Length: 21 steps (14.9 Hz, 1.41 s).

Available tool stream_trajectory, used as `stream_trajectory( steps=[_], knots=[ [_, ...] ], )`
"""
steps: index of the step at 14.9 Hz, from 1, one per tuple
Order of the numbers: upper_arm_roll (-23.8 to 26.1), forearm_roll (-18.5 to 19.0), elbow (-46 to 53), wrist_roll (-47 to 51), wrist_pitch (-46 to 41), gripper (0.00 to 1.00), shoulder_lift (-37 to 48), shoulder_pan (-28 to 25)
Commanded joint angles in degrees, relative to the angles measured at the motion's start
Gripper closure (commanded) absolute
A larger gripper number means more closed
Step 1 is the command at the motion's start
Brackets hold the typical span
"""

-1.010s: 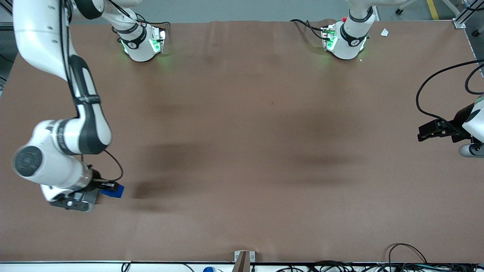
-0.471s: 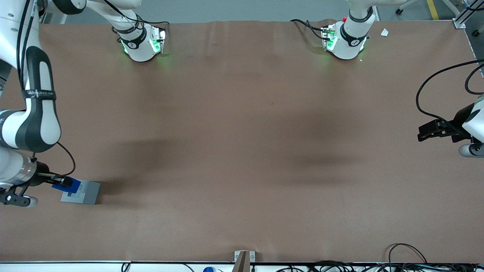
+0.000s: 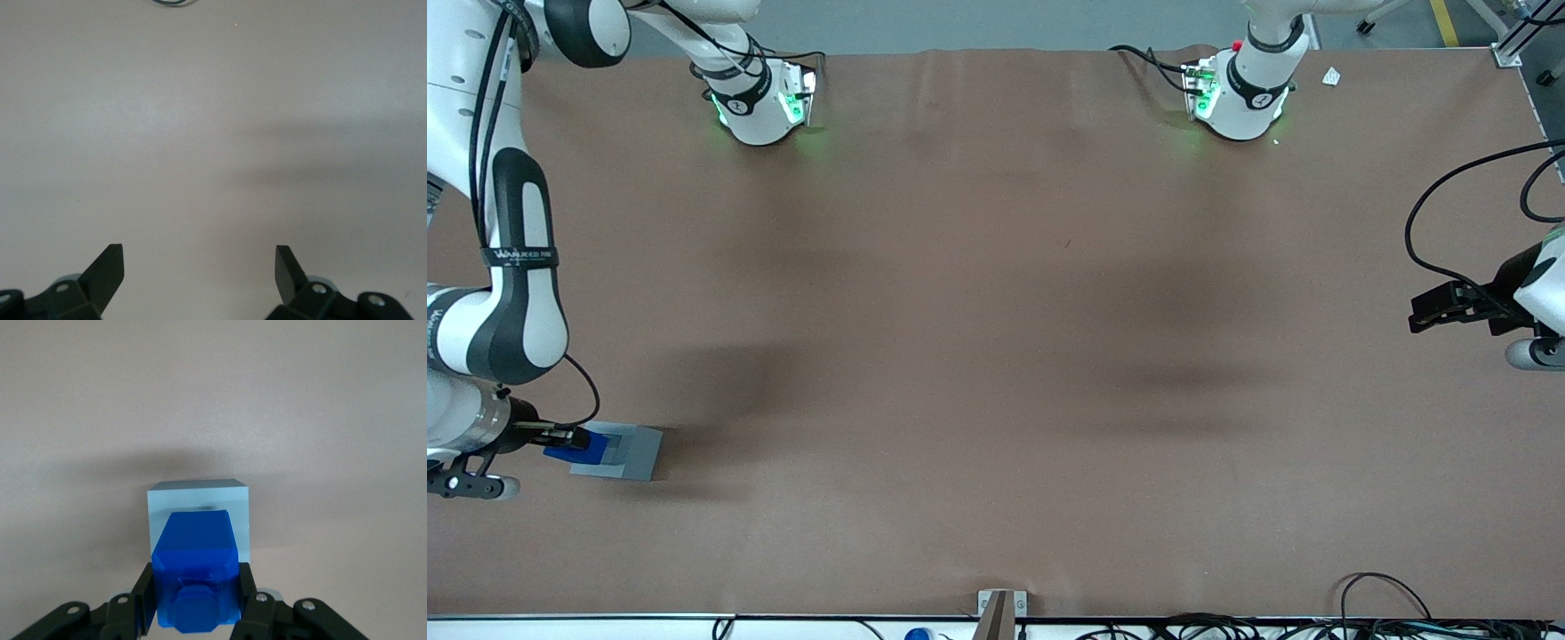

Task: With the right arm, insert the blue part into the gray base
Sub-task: 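Lift the blue block and carry it above the gray base's opening, then lower the blue block into the gray base's square opening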

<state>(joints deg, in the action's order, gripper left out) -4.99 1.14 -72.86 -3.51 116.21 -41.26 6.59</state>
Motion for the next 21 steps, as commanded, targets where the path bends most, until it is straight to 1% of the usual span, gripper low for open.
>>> stream_trajectory(
  steps=[1, 10, 14, 16, 21],
  knots=[
    [0.51, 0.53, 4.81, -1.15, -2.39, 1.0, -2.59, 1.49],
    [0.95, -0.26, 7.91, -1.06, -7.31, 1.0, -5.32, 1.84],
    [1.13, -1.75, 10.71, -0.98, -9.42, 1.0, -6.9, 2.02],
    [1.13, -2.28, 10.81, -0.98, -9.43, 1.0, -6.99, 2.02],
    [1.13, -2.28, 10.81, -0.98, -9.16, 1.0, -7.61, 2.02]
  ],
)
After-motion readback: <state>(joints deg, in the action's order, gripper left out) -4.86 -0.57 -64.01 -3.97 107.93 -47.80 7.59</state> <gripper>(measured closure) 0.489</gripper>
